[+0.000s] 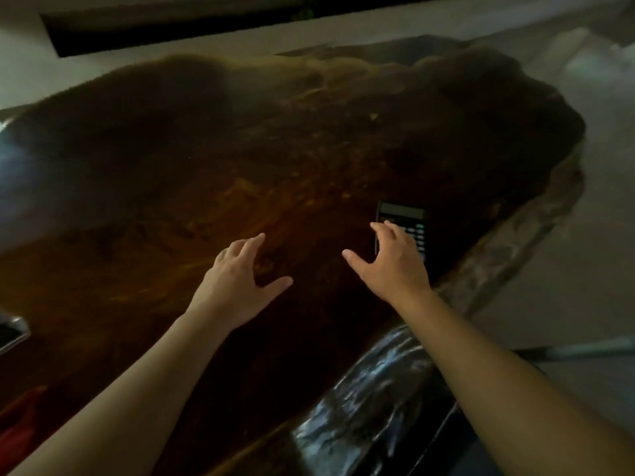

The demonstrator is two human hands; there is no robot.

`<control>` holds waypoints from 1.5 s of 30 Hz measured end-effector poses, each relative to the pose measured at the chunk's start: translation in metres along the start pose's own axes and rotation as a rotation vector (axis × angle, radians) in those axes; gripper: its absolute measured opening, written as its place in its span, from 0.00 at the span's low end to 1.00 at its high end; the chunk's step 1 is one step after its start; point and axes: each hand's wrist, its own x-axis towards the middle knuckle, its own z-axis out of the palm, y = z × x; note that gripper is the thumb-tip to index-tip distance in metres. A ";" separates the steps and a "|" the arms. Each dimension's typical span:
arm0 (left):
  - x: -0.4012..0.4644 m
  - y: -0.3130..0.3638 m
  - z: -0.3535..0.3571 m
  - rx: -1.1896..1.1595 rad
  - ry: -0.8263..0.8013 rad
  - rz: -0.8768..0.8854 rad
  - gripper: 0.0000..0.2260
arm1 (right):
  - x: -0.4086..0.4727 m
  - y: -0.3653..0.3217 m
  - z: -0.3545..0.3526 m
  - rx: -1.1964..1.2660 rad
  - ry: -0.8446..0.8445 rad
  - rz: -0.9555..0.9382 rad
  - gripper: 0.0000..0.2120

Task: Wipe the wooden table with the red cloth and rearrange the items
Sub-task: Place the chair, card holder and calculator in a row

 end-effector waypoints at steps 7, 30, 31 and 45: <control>0.047 0.053 0.051 0.070 -0.062 0.098 0.45 | 0.030 0.059 0.007 -0.016 0.065 0.230 0.40; 0.052 0.026 0.064 0.077 -0.067 0.064 0.45 | 0.052 0.053 0.044 -0.018 0.015 0.417 0.61; 0.050 0.023 0.062 0.076 -0.060 0.063 0.44 | 0.047 0.050 0.044 0.002 0.018 0.415 0.60; -0.054 -0.119 -0.028 0.019 0.149 -0.165 0.42 | -0.016 -0.142 0.096 0.077 -0.011 0.005 0.43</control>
